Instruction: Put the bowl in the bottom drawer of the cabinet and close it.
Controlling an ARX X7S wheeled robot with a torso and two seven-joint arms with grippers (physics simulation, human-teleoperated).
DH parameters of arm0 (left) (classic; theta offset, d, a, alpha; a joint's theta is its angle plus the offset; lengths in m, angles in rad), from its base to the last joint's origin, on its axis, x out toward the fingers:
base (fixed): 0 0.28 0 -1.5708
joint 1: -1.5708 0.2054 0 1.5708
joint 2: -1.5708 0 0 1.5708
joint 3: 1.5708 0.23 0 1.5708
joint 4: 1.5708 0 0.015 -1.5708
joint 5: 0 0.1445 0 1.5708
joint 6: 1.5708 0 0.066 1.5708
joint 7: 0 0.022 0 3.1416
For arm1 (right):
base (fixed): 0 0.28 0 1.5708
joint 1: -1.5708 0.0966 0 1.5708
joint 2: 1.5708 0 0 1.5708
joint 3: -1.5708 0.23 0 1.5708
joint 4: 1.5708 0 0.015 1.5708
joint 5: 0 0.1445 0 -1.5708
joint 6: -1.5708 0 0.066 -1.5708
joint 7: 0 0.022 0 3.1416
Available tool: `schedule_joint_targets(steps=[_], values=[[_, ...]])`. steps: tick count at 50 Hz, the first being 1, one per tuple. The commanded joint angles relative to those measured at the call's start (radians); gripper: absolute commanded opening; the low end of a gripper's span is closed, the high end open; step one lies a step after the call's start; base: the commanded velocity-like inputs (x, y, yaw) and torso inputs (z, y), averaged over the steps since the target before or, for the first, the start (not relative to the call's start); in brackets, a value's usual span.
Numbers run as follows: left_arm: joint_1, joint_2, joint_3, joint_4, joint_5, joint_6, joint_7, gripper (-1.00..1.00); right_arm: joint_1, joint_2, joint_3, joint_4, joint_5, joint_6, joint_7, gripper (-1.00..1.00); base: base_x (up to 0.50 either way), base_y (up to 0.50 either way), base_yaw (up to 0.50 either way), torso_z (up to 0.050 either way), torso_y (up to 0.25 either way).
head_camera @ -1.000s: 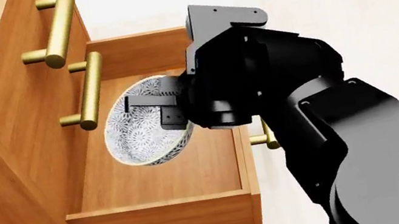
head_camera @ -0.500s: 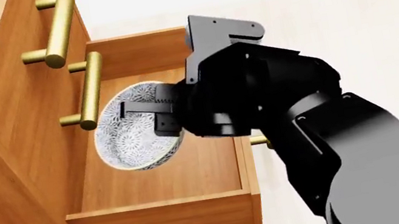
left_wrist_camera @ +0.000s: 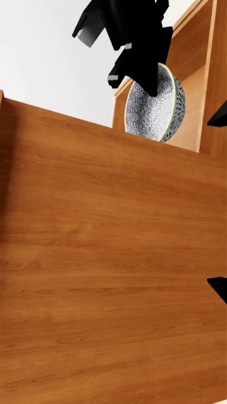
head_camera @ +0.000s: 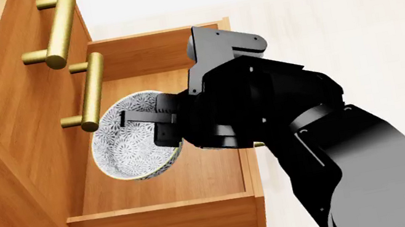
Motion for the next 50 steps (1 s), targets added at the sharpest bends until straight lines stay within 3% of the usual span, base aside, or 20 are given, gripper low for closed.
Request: schedule_joint_targets(steps=[1,48,49,50], values=[[-0.003,-0.002,0.001,0.0,-0.003,-0.002,-0.003,1.0,-0.004,0.0,0.01,-0.004,0.016,-0.012,-0.013,-1.0,0.0,0.0,0.0,0.0,0.0],[0.003,-0.01,0.003,0.0,-0.004,0.009,-0.008,1.0,-0.031,0.0,-0.016,-0.004,0.026,-0.038,0.002,-1.0,0.0,0.0,0.0,0.0,0.0],[0.003,-0.01,0.003,0.002,-0.005,0.009,-0.009,1.0,-0.031,0.0,-0.013,-0.003,0.029,-0.037,0.006,1.0,0.0,0.0,0.0,0.0,0.0],[0.003,-0.01,0.003,0.0,-0.004,0.01,-0.009,1.0,-0.031,0.0,-0.013,-0.003,0.026,-0.037,0.004,1.0,0.0,0.0,0.0,0.0,0.0]])
